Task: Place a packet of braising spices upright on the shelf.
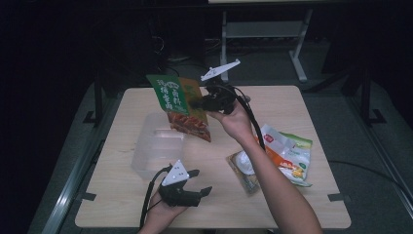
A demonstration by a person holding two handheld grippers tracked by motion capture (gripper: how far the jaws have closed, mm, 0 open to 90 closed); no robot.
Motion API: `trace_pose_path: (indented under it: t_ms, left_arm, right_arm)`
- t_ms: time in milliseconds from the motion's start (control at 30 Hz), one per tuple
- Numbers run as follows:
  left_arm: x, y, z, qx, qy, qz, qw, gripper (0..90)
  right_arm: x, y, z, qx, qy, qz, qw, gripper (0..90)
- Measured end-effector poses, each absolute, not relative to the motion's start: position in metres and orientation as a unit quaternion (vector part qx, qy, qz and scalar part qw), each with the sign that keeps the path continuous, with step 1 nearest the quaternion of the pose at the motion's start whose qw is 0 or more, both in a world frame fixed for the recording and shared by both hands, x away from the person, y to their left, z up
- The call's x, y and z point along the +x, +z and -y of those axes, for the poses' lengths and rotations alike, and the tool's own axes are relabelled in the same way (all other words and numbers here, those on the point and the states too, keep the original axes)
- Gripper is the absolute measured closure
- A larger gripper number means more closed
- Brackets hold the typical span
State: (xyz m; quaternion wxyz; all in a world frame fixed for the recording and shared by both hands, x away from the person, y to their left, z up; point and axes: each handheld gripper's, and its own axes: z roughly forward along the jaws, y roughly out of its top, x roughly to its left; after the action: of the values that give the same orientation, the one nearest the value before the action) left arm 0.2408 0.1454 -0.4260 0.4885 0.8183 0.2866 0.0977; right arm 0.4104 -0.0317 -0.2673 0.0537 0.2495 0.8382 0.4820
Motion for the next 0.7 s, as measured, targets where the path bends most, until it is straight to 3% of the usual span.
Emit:
trace_pose_path:
  t_ms: [700]
  left_arm:
    - [0.239, -0.426, -0.145, 0.824, 0.103, -0.278, 0.482, 28.1]
  right_arm:
    - [0.427, -0.264, 0.007, 0.25, 0.482, -0.838, 0.052, 89.9]
